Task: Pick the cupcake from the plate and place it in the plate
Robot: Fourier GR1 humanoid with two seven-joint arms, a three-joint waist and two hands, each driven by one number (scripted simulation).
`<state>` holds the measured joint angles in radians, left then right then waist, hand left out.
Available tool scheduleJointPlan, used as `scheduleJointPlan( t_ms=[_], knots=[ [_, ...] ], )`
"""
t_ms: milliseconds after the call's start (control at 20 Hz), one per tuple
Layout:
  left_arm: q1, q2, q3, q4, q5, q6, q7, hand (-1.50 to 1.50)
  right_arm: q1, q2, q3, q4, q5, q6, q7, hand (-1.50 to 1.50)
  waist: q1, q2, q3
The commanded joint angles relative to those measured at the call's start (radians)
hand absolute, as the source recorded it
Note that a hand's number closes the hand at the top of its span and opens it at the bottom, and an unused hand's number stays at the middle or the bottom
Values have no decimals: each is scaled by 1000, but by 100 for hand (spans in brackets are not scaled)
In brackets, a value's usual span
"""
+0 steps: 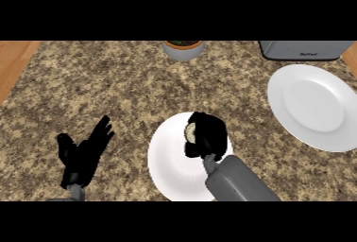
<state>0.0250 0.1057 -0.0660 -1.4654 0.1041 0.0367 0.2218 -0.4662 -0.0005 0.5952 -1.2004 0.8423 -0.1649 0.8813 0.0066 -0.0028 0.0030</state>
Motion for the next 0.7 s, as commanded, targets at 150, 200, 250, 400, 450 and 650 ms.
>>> scheduleJointPlan(
  t_ms=[150, 200, 250, 400, 450, 650],
  knots=[
    [3, -26, -16, 17, -26, -2, 14, 0, 20, 0, 9, 63, 73, -50, -60, 150, -3, 3, -3],
    [-13, -28, -15, -5, -48, 29, 44, 0, 11, 0, 38, -8, 80, -8, 6, 150, -3, 2, -3],
    [-2, -14, 18, 20, -18, 0, 17, 0, 38, 0, 24, 12, 110, -51, -47, 150, -4, 2, -3],
    [-62, -19, 29, 50, -5, 4, 54, 0, 131, -28, 115, -174, 164, 8, -18, 150, -15, 0, -3],
    [28, 8, 17, -46, 2, -26, 47, 0, 204, -61, 136, -180, 154, -12, -69, 150, -10, 0, -3],
    [-27, -20, 19, 10, -11, 3, 43, 0, 328, -122, 258, -447, 192, 10, -70, 150, -22, -2, -3]
  ],
)
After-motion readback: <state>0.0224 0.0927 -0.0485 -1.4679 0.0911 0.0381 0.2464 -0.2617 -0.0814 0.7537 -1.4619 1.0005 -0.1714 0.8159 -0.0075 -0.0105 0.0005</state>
